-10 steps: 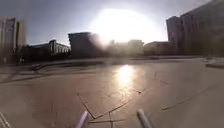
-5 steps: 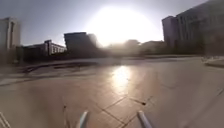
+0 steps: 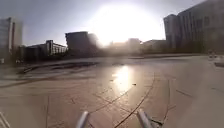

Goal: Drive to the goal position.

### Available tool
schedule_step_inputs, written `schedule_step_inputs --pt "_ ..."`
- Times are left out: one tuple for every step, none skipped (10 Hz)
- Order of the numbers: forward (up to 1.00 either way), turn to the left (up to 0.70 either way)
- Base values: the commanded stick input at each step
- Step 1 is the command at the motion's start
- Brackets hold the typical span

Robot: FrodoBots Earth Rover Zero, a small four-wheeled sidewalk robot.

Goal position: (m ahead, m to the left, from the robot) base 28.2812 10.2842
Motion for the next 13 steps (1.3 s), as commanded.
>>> schedule_step_inputs --pt "1.00 0.00" --pt "1.00 0.00" --pt "1.00 0.00" --pt "1.00 0.00" --pt "1.00 0.00" --pt "1.00 0.00" --pt "1.00 -0.11" --pt "1.00 -0.27" --pt "1.00 -0.27" --pt "1.00 -0.27" --pt "1.00 -0.27" --pt "1.00 -0.27" --pt "1.00 -0.27"
